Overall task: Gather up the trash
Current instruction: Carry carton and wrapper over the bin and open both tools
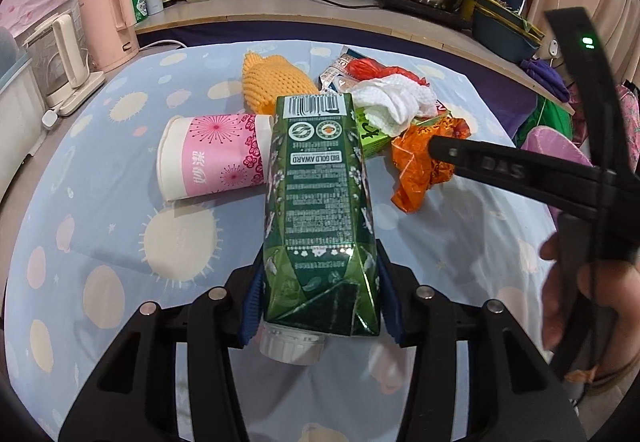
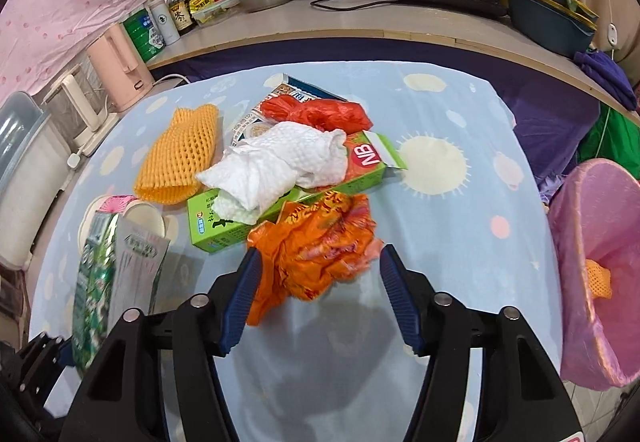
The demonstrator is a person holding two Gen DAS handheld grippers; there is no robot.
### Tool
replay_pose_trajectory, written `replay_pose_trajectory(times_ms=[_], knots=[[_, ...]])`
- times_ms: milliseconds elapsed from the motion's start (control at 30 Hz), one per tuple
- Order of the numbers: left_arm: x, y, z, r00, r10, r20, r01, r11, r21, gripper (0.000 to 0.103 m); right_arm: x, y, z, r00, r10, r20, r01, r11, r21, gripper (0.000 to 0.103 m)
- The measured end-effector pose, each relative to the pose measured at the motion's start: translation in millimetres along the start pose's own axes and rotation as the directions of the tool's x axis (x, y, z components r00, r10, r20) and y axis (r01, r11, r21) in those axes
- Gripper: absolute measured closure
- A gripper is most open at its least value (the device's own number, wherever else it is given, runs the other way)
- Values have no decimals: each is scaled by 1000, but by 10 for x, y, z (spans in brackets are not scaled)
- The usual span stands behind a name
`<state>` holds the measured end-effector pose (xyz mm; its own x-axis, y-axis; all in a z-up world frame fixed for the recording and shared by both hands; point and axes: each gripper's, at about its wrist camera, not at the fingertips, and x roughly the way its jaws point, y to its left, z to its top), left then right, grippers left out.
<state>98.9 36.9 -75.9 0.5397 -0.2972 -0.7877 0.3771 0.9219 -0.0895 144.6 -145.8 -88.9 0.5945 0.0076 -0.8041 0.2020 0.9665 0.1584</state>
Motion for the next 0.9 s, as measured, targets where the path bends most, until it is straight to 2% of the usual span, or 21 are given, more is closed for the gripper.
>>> replay_pose_trajectory(times_ms=[67, 167, 300, 467, 667, 900], knots=[[-12, 5, -13, 1000, -2, -6, 2, 1000, -2, 57, 102, 11, 14, 1000, -6, -13, 6, 1000, -3, 57], [-26, 11, -24, 1000, 0, -12, -1, 1000, -4, 57, 161, 6, -3, 1000, -6, -18, 6, 1000, 1, 63], [-52, 2, -16, 1000, -4, -15, 4, 1000, -13, 57, 18, 11, -58, 1000, -10, 7, 11, 1000, -18, 67], [-133, -111, -6, 1000, -30, -10, 30, 1000, -1, 57, -351, -111, -169, 998, -7, 55, 7, 1000, -10, 69], [-312, -401, 22, 995, -96, 1, 95, 995, 36, 57, -920, -491, -330, 991, -23, 130, 15, 998, 56, 69], [-475, -973, 78, 980, -198, -6, 197, 973, 123, 57, -1526, -1186, -565, 972, -129, 198, 97, 982, 162, 69]])
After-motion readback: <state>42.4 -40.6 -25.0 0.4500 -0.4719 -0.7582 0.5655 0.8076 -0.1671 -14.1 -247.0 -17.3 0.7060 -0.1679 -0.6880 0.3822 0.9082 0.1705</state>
